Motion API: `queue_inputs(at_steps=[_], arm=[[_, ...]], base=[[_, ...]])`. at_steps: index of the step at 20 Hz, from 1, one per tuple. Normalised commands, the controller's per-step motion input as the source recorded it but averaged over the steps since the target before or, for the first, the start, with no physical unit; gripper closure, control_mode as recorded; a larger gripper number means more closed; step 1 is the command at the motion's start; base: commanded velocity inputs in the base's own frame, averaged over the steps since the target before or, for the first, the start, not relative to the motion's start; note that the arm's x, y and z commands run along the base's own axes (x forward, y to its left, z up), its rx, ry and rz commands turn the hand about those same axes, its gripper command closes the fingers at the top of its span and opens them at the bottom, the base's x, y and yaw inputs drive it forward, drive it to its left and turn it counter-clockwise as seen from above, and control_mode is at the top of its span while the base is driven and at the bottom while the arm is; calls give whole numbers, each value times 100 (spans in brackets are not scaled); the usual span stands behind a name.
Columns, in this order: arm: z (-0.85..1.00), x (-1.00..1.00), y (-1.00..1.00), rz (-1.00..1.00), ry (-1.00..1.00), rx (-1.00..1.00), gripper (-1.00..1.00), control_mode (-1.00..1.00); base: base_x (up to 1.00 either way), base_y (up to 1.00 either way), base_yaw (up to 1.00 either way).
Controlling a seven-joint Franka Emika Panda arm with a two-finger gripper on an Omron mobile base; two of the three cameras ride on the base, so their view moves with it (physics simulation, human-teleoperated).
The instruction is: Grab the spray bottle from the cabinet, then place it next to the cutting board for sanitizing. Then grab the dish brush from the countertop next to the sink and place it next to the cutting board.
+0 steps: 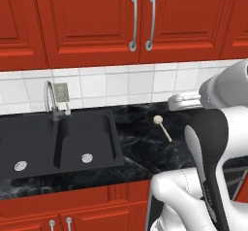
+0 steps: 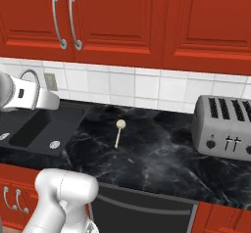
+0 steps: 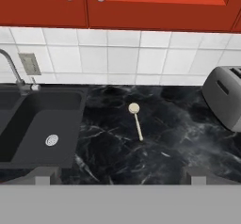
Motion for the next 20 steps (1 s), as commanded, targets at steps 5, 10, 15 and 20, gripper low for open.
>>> queue_inputs(at_steps=[5, 10, 15, 20], arm=[[0, 0, 0, 0, 0, 0, -100, 100], [0, 0, 0, 0, 0, 0, -100, 100], [0, 0, 0, 0, 0, 0, -100, 100], [-12, 0, -16, 0, 2, 0, -100, -100]], base=[[-5, -14, 0], [-17, -11, 0], [-3, -1, 0], [0, -3, 0]])
